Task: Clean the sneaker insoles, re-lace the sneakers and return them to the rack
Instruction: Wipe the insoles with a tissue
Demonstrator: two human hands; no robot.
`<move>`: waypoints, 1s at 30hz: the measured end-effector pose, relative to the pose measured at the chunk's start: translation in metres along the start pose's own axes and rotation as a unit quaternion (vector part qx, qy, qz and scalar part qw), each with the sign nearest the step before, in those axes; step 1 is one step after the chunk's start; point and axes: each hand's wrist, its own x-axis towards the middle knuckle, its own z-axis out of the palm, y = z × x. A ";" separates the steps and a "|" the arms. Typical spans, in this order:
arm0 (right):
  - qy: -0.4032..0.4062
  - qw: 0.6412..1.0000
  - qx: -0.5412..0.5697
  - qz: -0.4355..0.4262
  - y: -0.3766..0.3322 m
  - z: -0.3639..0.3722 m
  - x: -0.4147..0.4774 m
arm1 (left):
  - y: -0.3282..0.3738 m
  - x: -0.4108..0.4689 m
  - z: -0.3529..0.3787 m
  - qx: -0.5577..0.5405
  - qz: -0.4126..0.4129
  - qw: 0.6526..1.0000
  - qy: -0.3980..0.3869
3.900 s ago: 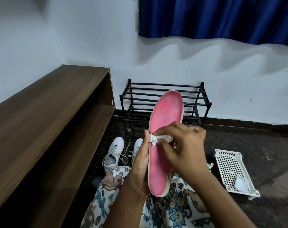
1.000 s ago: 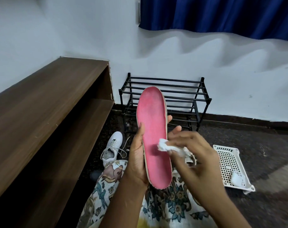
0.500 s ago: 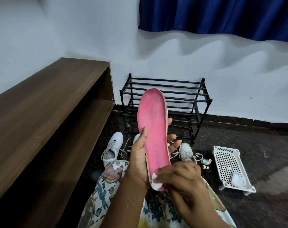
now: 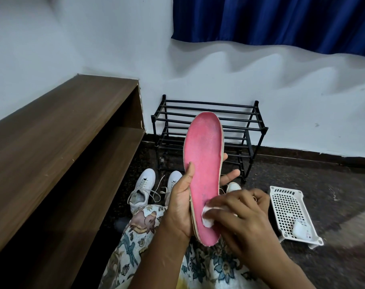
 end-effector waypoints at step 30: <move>-0.010 0.993 -0.051 0.104 0.016 -0.012 0.086 | -0.008 -0.001 0.004 -0.024 0.003 0.996 -0.083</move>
